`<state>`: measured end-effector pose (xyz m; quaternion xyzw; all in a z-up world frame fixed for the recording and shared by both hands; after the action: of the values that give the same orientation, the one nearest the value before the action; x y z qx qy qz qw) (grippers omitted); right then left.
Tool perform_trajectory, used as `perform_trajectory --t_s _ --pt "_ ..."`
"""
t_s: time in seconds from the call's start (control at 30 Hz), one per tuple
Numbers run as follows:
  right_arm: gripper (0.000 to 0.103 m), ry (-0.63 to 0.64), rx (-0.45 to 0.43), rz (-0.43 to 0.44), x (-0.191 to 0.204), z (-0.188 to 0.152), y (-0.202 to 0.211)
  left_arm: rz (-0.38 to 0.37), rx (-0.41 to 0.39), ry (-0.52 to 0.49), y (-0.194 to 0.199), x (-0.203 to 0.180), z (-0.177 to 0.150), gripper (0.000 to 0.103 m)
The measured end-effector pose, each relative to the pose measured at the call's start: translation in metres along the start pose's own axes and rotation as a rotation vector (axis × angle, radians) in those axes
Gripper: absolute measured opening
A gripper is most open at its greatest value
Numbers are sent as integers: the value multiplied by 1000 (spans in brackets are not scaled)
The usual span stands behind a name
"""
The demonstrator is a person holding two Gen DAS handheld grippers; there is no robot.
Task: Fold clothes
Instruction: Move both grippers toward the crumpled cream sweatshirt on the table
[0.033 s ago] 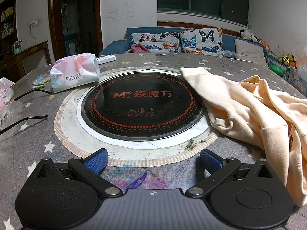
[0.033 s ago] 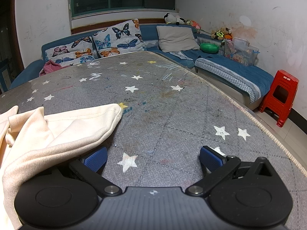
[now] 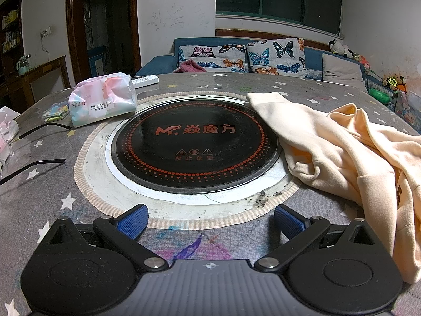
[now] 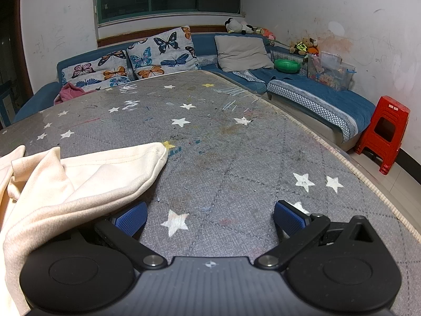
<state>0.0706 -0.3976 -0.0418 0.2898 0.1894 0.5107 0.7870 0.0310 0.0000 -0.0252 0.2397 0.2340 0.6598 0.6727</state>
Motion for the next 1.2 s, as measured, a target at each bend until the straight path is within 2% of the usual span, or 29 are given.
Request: perform_trajectory --t_s 0.33,0.73,0.93,1.2 --pt "103 21 1 23 -4 -3 8 0 1 -1 0 0 0 103" --pt "103 82 -16 98 -15 -23 53 11 9 0 0 -2 1 103" --pt "103 139 -39 132 -14 -29 75 30 38 25 1 -4 3 103" --pt "103 158 -51 194 -10 -35 95 0 87 44 6 -13 4 103"
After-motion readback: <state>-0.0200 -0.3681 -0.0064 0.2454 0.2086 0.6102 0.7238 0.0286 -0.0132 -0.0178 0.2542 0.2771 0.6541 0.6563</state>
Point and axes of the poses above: each gripper's, at about its wrist camera, not at the fingertips, and y roughly against the way its jaws point, x to its left, z to its top, the point moved 4 cm from there along -y, roughly the way its jaws point, and after that the axes turned 1 degree about -z, right-handed, at the moved point
